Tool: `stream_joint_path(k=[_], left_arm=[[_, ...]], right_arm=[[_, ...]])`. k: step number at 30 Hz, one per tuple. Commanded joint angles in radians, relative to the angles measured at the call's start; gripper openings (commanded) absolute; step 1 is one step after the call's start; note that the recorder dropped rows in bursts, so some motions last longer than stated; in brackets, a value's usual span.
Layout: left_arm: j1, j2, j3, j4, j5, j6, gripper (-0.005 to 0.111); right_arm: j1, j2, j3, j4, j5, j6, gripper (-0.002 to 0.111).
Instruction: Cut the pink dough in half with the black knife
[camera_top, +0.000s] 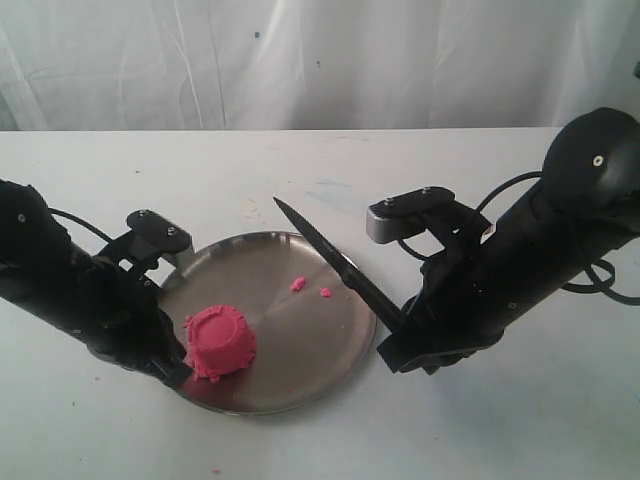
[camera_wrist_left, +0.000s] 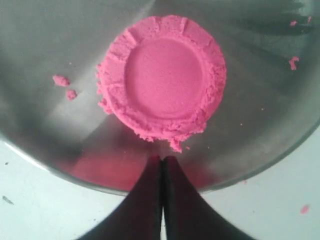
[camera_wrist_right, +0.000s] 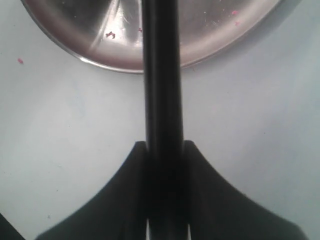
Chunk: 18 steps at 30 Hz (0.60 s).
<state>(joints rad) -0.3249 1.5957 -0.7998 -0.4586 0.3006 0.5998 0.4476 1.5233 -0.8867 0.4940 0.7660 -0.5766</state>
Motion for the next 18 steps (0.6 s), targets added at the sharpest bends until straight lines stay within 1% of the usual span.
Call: stream_joint_path(k=[1, 9, 11, 16, 18], left_arm=[[0.003, 0.023, -0.022, 0.007, 0.025, -0.019, 0.0], [0.003, 0.091, -0.024, -0.012, -0.062, -0.019, 0.0], [0.003, 0.101, -0.035, -0.023, -0.062, -0.019, 0.0], [0.003, 0.105, -0.052, -0.17, -0.029, -0.011, 0.0], [-0.002, 0.105, -0.052, -0.198, -0.025, 0.039, 0.0]], right_arm=[[0.002, -0.002, -0.008, 0.01, -0.001, 0.001, 0.0], [0.002, -0.002, -0.008, 0.01, -0.003, 0.003, 0.0], [0.002, -0.002, -0.008, 0.01, -0.003, 0.003, 0.0], [0.002, 0.005, -0.008, 0.01, -0.027, 0.003, 0.0], [0.002, 0.005, -0.008, 0.015, -0.038, 0.005, 0.0]])
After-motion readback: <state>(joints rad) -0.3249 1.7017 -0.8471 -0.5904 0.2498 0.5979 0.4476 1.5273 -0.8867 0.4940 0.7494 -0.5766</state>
